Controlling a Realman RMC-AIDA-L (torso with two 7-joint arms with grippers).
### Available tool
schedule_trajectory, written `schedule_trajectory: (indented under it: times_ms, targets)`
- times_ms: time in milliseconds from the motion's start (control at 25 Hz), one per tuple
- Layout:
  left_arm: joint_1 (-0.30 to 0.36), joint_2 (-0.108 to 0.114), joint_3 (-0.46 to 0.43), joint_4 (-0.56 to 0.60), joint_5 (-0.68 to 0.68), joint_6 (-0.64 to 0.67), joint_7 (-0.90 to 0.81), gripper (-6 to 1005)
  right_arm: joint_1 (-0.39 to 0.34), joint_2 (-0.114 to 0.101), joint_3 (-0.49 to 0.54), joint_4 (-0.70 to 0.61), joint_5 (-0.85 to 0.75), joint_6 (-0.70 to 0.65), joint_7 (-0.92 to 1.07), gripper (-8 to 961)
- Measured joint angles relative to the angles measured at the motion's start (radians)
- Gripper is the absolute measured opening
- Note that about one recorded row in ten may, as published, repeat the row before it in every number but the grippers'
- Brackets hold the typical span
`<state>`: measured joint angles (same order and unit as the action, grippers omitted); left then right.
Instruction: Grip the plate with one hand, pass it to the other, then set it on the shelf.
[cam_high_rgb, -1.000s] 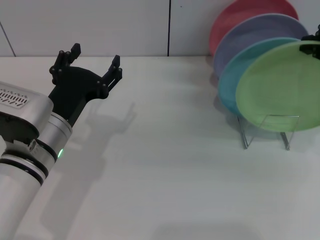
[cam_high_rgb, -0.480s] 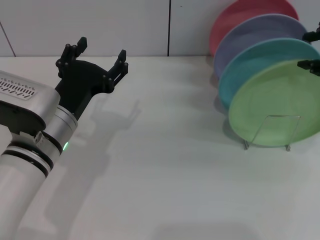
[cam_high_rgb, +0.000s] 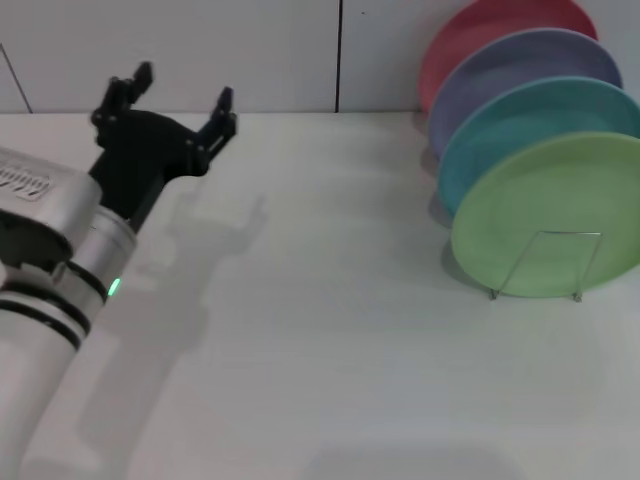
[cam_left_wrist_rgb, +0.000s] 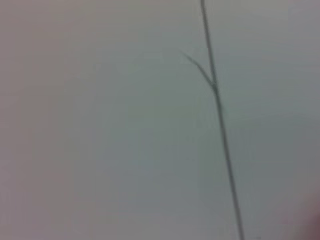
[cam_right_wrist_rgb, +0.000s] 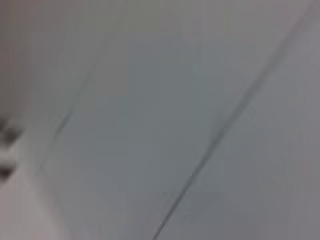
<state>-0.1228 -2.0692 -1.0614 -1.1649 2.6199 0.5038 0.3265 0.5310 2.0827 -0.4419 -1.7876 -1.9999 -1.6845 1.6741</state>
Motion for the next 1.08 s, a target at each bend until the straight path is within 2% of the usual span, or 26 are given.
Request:
schedule_trajectory:
  times_ms: [40,160,240,280,320,360,400,520,560,640,720,840,920,1080]
  targets:
    - [0.013,0.0,-0.008,0.014,0.0,0.049,0.0,868,-0.019,-0.001,0.051,0.046,0.069,0.027,-0.014,696]
    - [0.023,0.001,-0.015,0.019,0.0,0.072,-0.002,868,-0.092,0.0,0.204,0.268,0.316,0.065,-0.154,693]
    - [0.041,0.001,-0.029,0.034,-0.001,0.119,-0.007,868,-0.149,-0.003,0.304,0.512,0.53,0.061,-0.312,692]
    - [0.041,0.001,-0.029,0.034,-0.001,0.119,-0.007,868,-0.179,-0.009,0.331,0.656,0.648,0.054,-0.401,692]
    - [0.055,0.0,-0.035,0.116,-0.021,0.273,-0.011,868,-0.205,-0.015,0.348,0.767,0.748,0.045,-0.485,693]
    - [0.055,0.0,-0.035,0.116,-0.021,0.273,-0.011,868,-0.231,-0.021,0.353,0.897,0.845,0.037,-0.576,693]
    - [0.053,-0.001,-0.032,0.176,-0.045,0.358,-0.018,868,-0.258,-0.028,0.355,1.02,0.932,0.034,-0.663,693]
    - [0.053,-0.001,-0.032,0.176,-0.045,0.358,-0.018,868,-0.292,-0.027,0.391,1.236,1.045,0.034,-0.837,693]
    - [0.032,-0.002,-0.033,0.3,-0.1,0.472,-0.089,868,-0.295,-0.025,0.413,1.302,1.075,0.034,-0.906,693]
    - [-0.012,-0.003,-0.047,0.445,-0.125,0.559,-0.173,868,-0.294,-0.023,0.445,1.42,1.123,0.042,-1.021,693]
    - [-0.062,-0.004,-0.052,0.59,-0.147,0.641,-0.246,868,-0.276,-0.027,0.467,1.518,1.149,0.096,-1.122,693]
    - [-0.131,-0.005,-0.052,0.764,-0.171,0.702,-0.338,868,-0.252,-0.029,0.488,1.555,1.169,0.17,-1.172,693]
    - [-0.156,-0.005,-0.052,0.821,-0.175,0.707,-0.356,868,-0.231,-0.027,0.499,1.567,1.179,0.231,-1.2,693]
    - [-0.157,-0.005,-0.052,0.839,-0.177,0.717,-0.322,868,-0.21,-0.022,0.506,1.572,1.182,0.269,-1.219,693]
